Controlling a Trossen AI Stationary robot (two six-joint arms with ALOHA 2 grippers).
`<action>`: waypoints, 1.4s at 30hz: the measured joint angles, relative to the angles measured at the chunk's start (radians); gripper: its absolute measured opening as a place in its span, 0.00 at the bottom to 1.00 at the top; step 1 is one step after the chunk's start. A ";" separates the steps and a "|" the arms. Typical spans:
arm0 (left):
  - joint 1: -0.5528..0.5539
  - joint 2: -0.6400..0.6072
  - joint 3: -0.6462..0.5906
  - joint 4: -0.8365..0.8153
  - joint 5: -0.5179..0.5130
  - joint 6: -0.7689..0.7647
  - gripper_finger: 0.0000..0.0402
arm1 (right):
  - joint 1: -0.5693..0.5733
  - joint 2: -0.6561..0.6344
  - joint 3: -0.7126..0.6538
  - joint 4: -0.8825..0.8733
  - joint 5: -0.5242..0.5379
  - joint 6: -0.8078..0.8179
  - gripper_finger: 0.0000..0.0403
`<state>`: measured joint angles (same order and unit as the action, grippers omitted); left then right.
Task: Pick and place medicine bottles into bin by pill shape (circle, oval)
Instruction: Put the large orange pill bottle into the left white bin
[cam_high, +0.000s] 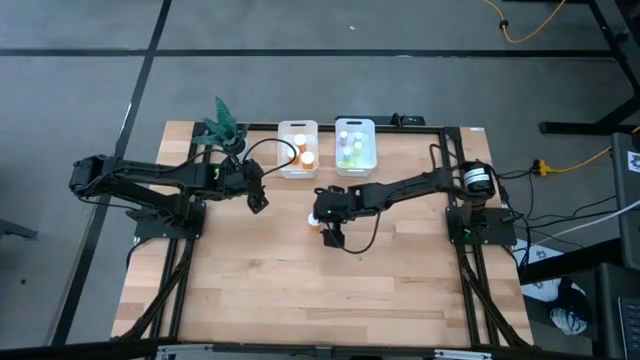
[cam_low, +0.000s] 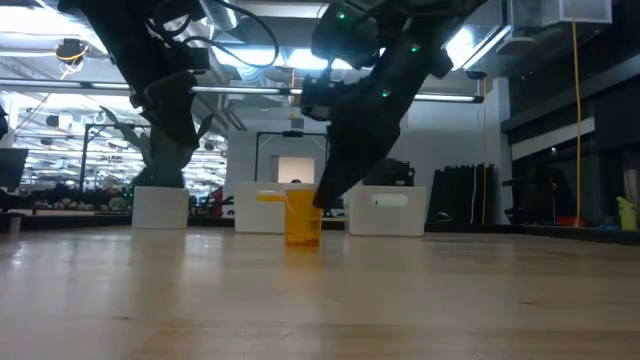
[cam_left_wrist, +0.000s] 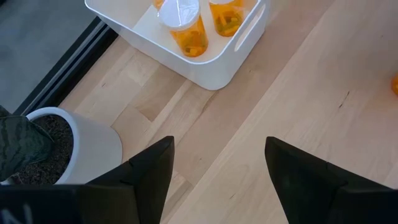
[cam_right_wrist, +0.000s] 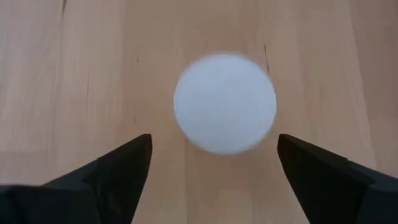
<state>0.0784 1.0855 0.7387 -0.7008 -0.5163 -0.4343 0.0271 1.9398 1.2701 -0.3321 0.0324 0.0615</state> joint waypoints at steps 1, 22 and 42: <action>0.000 0.000 0.000 0.000 0.000 0.000 0.61 | -0.003 0.004 0.000 0.011 0.000 -0.009 0.86; 0.000 0.000 0.000 0.000 0.000 0.000 0.61 | -0.006 0.011 0.001 0.143 0.000 0.018 0.54; 0.000 0.000 0.000 -0.002 0.000 0.000 0.61 | -0.266 -0.011 0.248 0.227 0.013 -0.193 0.51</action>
<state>0.0784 1.0855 0.7387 -0.7026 -0.5162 -0.4339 -0.2385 1.9288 1.5177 -0.1055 0.0450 -0.1319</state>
